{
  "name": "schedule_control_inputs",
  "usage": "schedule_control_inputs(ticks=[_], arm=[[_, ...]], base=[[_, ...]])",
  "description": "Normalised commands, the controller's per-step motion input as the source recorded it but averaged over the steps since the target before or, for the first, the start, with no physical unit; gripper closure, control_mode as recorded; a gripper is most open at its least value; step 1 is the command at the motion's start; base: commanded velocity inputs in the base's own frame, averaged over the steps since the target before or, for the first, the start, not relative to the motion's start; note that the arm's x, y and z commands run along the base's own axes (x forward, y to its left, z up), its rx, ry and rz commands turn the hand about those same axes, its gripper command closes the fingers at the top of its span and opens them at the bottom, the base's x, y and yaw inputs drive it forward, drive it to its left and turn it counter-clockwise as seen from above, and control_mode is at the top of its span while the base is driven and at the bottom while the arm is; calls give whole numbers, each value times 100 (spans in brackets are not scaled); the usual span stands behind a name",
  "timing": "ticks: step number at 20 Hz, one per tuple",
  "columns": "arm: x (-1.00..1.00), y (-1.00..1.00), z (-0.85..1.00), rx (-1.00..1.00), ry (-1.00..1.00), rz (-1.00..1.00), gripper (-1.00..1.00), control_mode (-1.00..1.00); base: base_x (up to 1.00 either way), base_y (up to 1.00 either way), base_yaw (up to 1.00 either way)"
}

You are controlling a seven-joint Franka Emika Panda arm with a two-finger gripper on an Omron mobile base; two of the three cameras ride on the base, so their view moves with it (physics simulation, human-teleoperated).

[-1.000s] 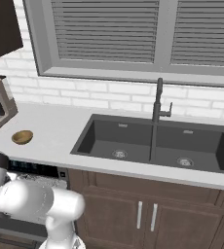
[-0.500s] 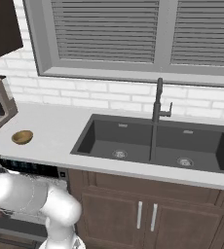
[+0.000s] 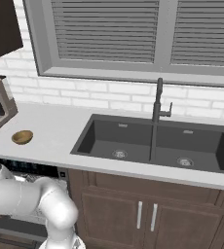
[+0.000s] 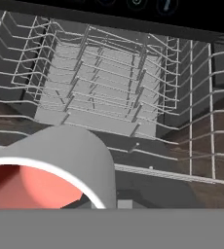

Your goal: Pick up the cup and bowl from the counter, place them in the dishwasher, and close the dishwasher door.

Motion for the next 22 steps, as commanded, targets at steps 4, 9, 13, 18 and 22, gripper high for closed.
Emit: schedule_control_inputs(ticks=[4, 9, 13, 18, 22], arm=[[0, 11, 0, 0, 20, 5, 100, -100], [1, 18, 3, 0, 7, 1, 100, -100], [0, 32, 14, 0, 0, 0, 100, -100], [12, 44, 0, 0, 0, 0, 100, -100], [37, 47, 0, 0, 0, 0, 100, -100]], base=[[0, 0, 0], [0, 0, 0], [0, 0, 0], [0, 0, 0], [0, 0, 0]])
